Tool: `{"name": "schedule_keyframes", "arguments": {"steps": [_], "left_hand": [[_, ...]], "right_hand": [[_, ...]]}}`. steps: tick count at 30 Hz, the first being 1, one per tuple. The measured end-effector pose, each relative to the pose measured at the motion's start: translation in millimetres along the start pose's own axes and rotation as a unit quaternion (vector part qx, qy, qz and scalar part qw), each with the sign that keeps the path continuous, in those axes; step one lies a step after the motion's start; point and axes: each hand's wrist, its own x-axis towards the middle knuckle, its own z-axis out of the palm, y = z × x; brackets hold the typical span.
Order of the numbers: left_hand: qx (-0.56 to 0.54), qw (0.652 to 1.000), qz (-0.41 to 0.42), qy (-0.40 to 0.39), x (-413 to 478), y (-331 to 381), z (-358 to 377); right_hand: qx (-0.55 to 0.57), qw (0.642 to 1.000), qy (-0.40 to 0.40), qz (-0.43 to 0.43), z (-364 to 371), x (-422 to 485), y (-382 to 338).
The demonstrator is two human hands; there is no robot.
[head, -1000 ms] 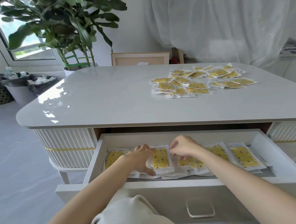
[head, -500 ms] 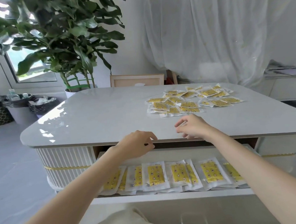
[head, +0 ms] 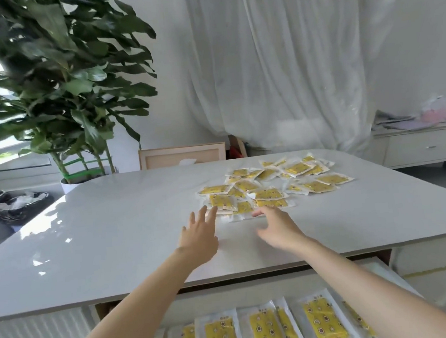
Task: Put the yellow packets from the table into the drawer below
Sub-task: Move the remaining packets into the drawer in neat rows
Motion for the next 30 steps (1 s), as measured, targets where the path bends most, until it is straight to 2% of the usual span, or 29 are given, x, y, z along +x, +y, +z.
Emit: {"name": "schedule_keyframes", "arguments": {"steps": [4,8,15,18,23,30], "left_hand": [[-0.065,0.996,-0.057,0.031,41,-1,21],[-0.140,0.986,-0.074,0.053,75,-8,39],[-0.110,0.992,-0.038,0.050,113,-22,48],[-0.109,0.991,-0.022,0.070,112,-24,54],[-0.172,0.979,0.004,0.105,94,-26,54],[-0.187,0.975,0.000,0.118,46,-25,51]], "right_hand": [[-0.080,0.996,0.009,-0.043,16,32,8],[-0.116,0.991,-0.003,-0.070,28,68,13],[-0.162,0.983,-0.053,-0.074,46,107,18],[-0.159,0.984,-0.045,-0.070,52,102,21],[-0.124,0.988,-0.051,-0.081,50,81,19],[-0.103,0.991,-0.030,-0.082,45,39,11]]}}
